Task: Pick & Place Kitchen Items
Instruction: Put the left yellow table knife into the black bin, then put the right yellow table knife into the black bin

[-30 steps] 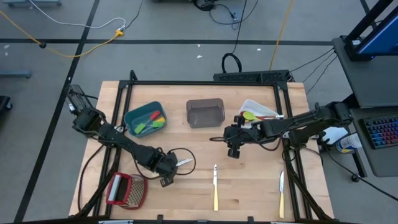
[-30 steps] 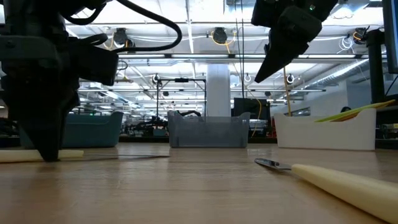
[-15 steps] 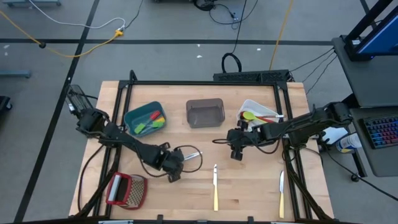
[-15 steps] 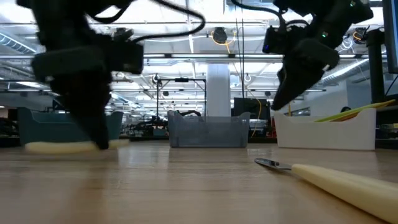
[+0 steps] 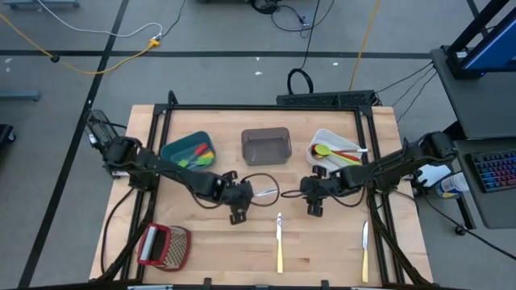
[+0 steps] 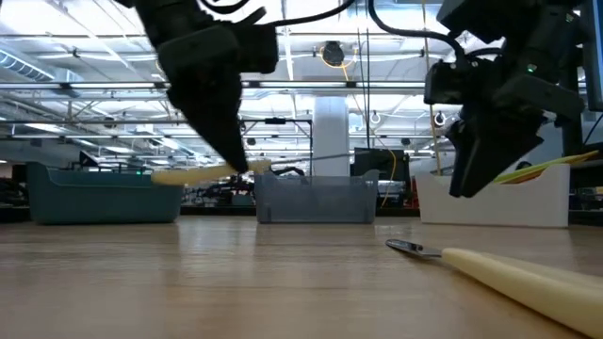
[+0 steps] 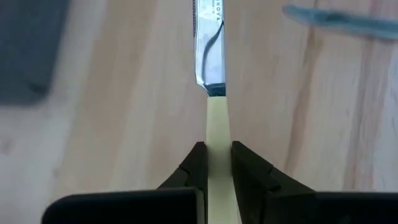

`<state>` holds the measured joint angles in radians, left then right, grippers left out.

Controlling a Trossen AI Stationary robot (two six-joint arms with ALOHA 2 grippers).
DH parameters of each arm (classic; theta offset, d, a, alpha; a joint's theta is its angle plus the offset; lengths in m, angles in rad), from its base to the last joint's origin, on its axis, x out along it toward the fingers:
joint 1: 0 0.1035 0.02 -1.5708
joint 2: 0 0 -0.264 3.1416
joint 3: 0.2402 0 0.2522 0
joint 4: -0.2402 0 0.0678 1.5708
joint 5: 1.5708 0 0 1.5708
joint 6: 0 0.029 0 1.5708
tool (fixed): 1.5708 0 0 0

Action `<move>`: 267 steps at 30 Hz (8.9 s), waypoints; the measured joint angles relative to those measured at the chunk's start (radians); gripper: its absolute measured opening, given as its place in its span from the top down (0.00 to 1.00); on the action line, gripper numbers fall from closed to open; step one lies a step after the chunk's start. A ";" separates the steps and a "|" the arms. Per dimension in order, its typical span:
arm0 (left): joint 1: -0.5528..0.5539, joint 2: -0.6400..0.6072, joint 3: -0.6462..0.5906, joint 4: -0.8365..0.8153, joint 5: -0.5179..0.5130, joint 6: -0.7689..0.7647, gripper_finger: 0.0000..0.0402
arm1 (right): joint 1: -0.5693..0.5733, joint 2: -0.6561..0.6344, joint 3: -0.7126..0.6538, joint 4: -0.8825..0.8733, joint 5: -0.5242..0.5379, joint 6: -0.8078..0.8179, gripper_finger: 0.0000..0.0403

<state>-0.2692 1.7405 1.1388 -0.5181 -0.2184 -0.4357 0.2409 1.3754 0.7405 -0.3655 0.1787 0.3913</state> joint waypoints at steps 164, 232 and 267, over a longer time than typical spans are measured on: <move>-0.088 0.001 0.327 -0.117 -0.124 -0.225 0.62 | 0.005 0.000 -0.151 0.422 0.078 -0.025 0.51; 0.150 0.001 0.327 -0.106 -0.196 0.100 0.62 | 0.664 -0.002 -0.147 -0.087 -0.677 1.827 0.49; 0.151 0.001 0.327 -0.109 -0.192 0.133 0.62 | 0.693 0.084 -0.062 0.076 -0.542 1.907 0.62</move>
<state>-0.1181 1.7416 1.4654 -0.6270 -0.4107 -0.3026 0.9334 1.4594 0.6781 -0.2896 -0.3630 2.2981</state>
